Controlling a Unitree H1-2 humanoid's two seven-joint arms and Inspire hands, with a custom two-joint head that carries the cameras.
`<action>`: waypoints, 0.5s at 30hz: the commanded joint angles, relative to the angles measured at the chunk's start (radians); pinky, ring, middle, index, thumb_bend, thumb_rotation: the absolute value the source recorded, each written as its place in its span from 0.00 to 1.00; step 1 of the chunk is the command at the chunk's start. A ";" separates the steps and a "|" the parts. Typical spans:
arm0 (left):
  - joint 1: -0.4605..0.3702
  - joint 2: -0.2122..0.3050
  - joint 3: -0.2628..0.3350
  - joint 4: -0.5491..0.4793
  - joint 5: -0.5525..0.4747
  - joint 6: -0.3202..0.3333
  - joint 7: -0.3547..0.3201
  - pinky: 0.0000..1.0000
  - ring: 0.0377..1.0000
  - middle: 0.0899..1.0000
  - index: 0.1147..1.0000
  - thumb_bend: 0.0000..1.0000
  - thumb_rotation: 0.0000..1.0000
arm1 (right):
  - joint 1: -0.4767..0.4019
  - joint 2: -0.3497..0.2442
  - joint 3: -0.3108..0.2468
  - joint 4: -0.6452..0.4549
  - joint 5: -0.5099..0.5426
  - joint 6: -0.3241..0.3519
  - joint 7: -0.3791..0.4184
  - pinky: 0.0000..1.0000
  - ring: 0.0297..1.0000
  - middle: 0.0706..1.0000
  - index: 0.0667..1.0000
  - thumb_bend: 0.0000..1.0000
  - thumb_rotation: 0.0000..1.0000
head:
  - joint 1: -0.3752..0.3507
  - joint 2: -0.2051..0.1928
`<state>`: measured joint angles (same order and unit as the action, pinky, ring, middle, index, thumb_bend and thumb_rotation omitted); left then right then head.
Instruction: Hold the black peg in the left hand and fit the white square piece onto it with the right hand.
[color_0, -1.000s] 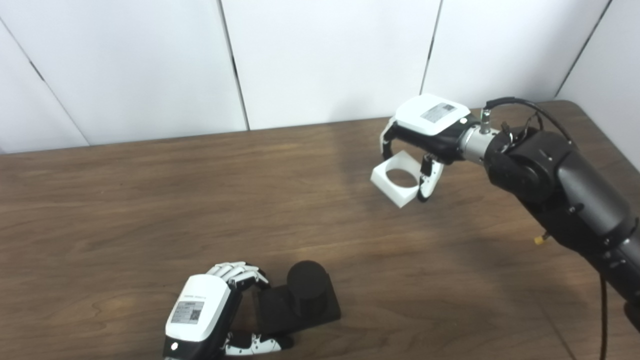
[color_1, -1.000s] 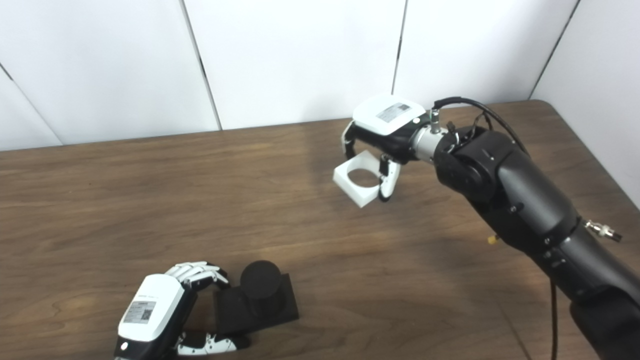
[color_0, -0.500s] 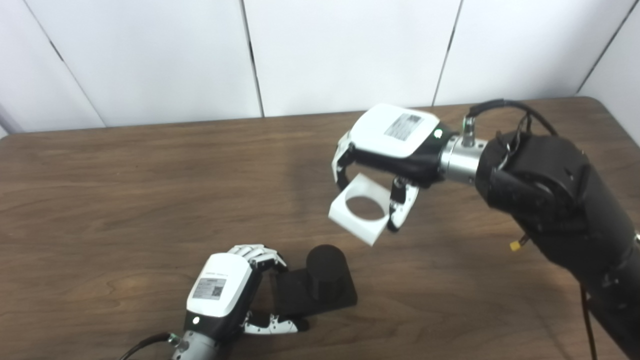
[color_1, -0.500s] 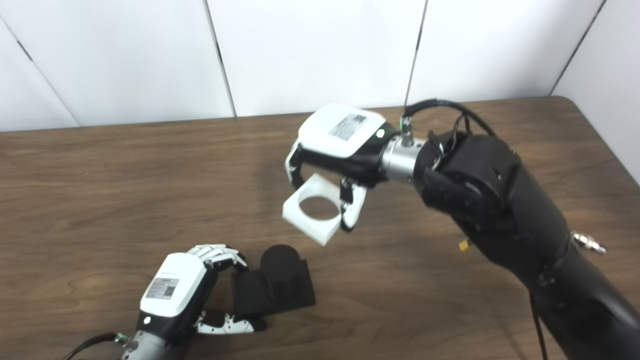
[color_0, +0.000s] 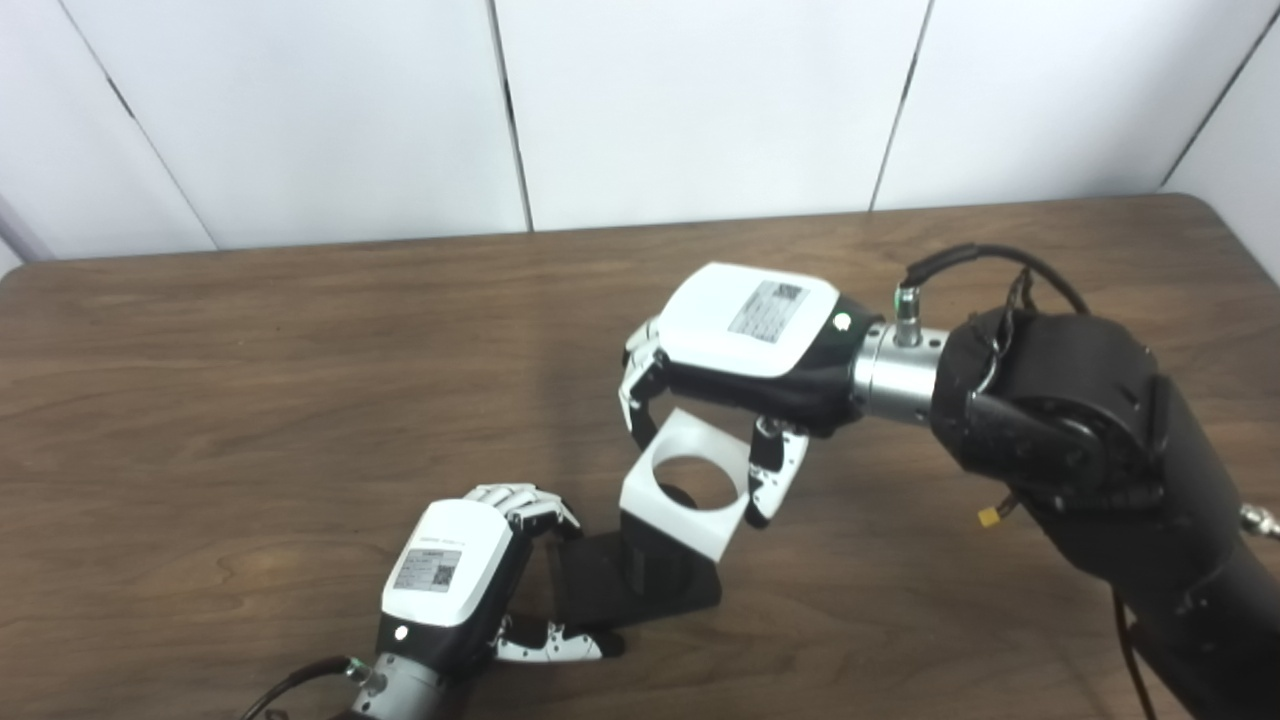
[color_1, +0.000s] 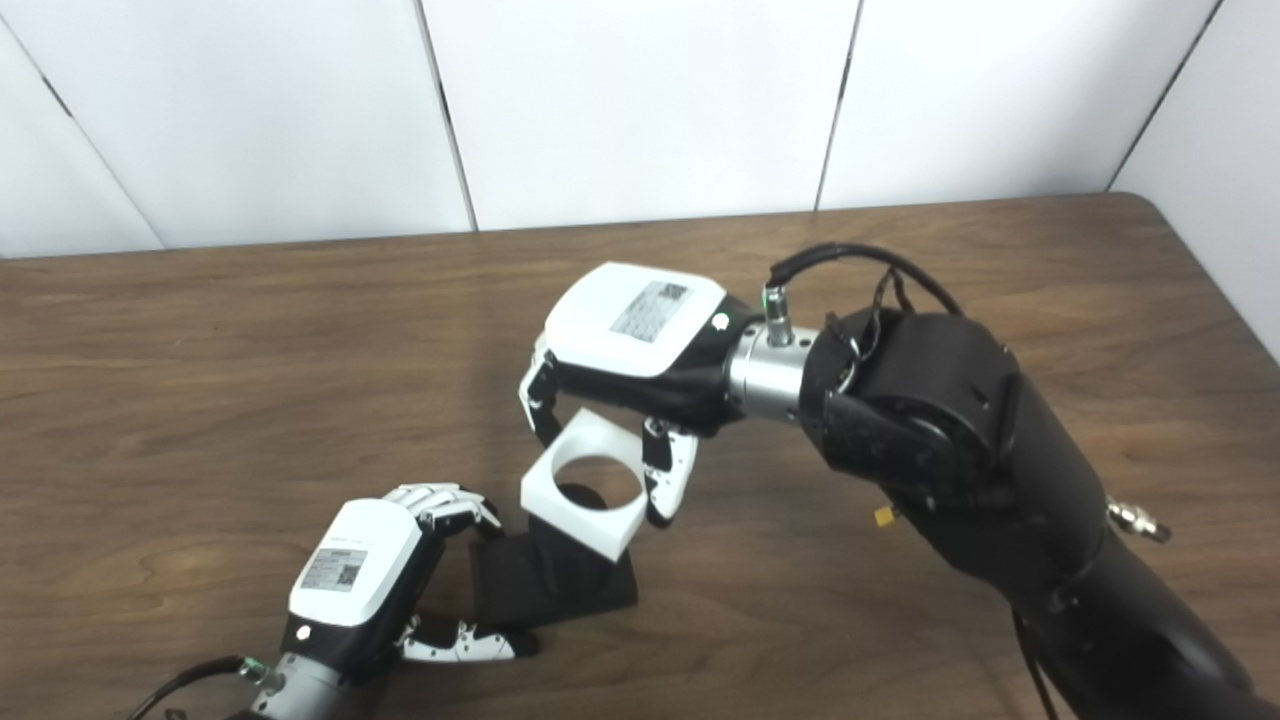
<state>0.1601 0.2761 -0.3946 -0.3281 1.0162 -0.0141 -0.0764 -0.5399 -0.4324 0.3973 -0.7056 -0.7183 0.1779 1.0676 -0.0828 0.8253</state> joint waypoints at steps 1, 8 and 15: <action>0.007 -0.002 -0.024 -0.005 0.017 -0.007 -0.043 0.78 0.76 0.69 0.42 0.52 0.05 | -0.032 0.006 -0.012 -0.031 -0.002 0.000 -0.012 0.81 0.82 0.69 0.44 0.52 0.13 | -0.003 0.006; 0.010 0.000 -0.022 -0.018 0.015 -0.008 -0.044 0.77 0.75 0.68 0.42 0.52 0.05 | -0.013 0.010 0.012 -0.031 -0.026 -0.021 0.005 0.83 0.84 0.71 0.45 0.52 0.13 | -0.007 0.017; 0.014 0.003 -0.017 -0.033 0.017 -0.009 -0.055 0.77 0.75 0.68 0.42 0.52 0.05 | 0.003 0.025 0.028 -0.020 -0.058 -0.055 -0.010 0.84 0.85 0.72 0.45 0.52 0.13 | -0.010 0.027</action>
<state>0.1613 0.2761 -0.3953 -0.3479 1.0225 -0.0105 -0.1014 -0.5121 -0.4181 0.4335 -0.7076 -0.7645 0.1456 1.0866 -0.0905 0.8483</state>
